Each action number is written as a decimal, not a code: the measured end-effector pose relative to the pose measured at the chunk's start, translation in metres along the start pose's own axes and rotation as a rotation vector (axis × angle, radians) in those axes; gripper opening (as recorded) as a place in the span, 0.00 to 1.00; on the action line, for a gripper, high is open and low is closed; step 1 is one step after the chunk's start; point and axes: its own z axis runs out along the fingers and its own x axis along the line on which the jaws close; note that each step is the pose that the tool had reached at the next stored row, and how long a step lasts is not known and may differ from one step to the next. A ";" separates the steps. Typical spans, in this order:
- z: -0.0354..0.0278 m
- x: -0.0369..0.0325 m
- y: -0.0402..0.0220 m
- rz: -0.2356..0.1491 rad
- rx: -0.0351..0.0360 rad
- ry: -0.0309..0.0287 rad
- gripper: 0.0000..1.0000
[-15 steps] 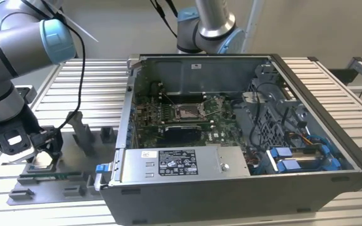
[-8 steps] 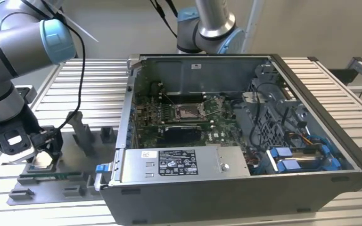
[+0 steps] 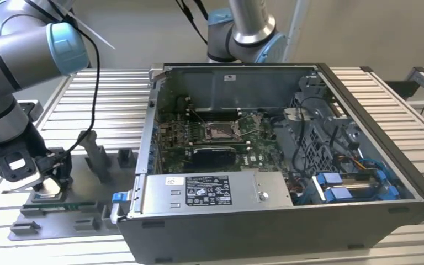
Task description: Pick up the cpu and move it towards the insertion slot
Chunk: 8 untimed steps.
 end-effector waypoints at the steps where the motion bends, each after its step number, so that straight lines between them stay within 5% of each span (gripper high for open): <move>1: 0.0000 0.0000 0.0000 0.000 0.0000 0.0000 0.00; 8: -0.0053 0.0000 0.0002 0.000 -0.0002 0.0037 0.00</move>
